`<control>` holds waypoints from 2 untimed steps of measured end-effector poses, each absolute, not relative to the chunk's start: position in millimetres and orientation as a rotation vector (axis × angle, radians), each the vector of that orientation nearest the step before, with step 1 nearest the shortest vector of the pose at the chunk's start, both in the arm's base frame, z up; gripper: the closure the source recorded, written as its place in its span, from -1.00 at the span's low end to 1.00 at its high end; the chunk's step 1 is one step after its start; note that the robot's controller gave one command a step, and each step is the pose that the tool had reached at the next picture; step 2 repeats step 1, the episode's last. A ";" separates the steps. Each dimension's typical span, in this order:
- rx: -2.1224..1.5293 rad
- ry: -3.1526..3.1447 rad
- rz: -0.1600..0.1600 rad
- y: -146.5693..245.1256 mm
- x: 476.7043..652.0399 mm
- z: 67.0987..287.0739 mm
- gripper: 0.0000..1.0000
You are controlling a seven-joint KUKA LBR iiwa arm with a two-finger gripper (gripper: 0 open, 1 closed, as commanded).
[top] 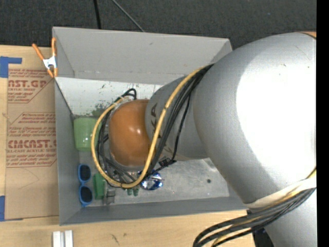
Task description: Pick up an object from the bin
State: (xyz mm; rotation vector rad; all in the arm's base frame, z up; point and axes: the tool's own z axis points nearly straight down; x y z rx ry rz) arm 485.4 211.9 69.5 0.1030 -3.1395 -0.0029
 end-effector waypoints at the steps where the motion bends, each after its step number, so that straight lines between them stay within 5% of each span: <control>1: 0.093 -3.149 -0.008 219.0 496.6 203.3 1.00; 2: 0.093 -3.149 -0.008 219.0 496.6 203.3 1.00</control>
Offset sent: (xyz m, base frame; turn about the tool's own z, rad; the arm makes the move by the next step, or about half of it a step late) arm 0.0093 0.0057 0.1291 0.0070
